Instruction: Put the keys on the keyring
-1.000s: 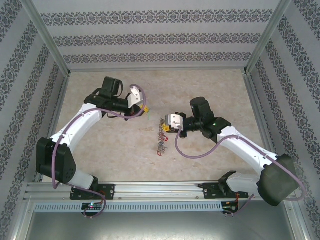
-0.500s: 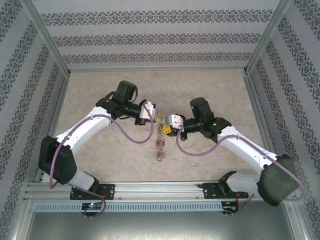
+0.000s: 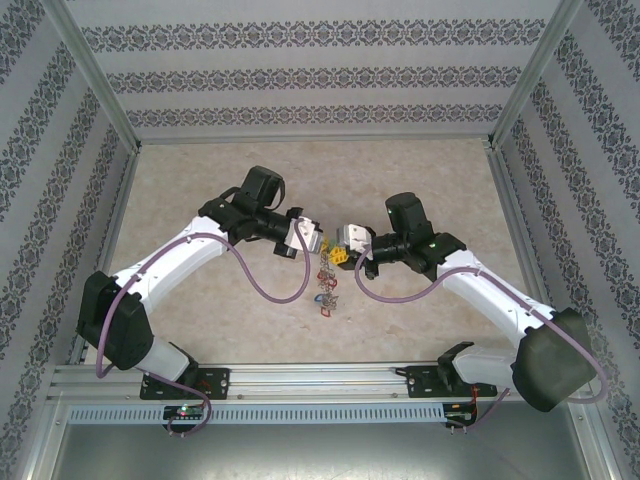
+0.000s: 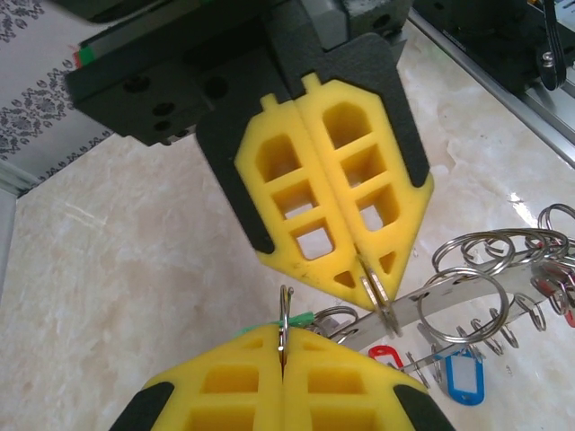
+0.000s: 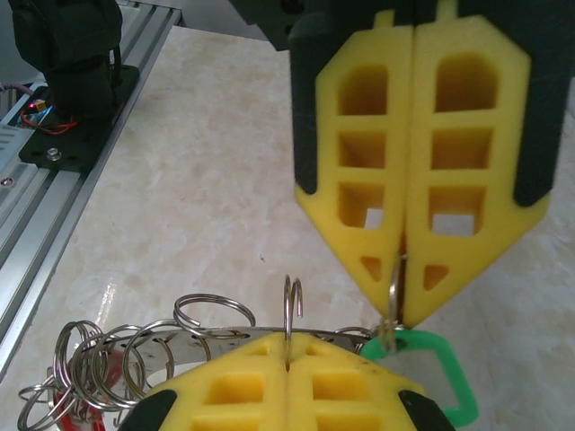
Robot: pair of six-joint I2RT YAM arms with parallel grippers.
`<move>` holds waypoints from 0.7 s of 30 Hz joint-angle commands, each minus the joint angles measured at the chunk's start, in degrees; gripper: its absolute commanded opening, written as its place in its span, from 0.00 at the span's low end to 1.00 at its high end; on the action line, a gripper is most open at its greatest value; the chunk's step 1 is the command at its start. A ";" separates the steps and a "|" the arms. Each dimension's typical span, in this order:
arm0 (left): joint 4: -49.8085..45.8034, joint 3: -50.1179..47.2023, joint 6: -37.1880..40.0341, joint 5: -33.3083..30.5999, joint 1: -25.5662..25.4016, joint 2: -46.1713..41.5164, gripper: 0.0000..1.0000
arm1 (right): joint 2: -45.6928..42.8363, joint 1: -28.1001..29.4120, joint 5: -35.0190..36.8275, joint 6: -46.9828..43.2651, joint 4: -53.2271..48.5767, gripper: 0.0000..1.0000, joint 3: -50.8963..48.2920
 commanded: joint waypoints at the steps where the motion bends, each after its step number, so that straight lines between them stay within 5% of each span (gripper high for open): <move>1: -2.23 -0.64 2.93 -0.72 -1.08 -0.64 0.00 | 0.06 -0.86 -4.12 0.59 1.62 0.00 1.27; 21: -2.25 -0.51 4.59 -5.40 -3.36 -1.56 0.00 | 2.67 -2.19 -6.41 2.05 0.23 0.00 2.23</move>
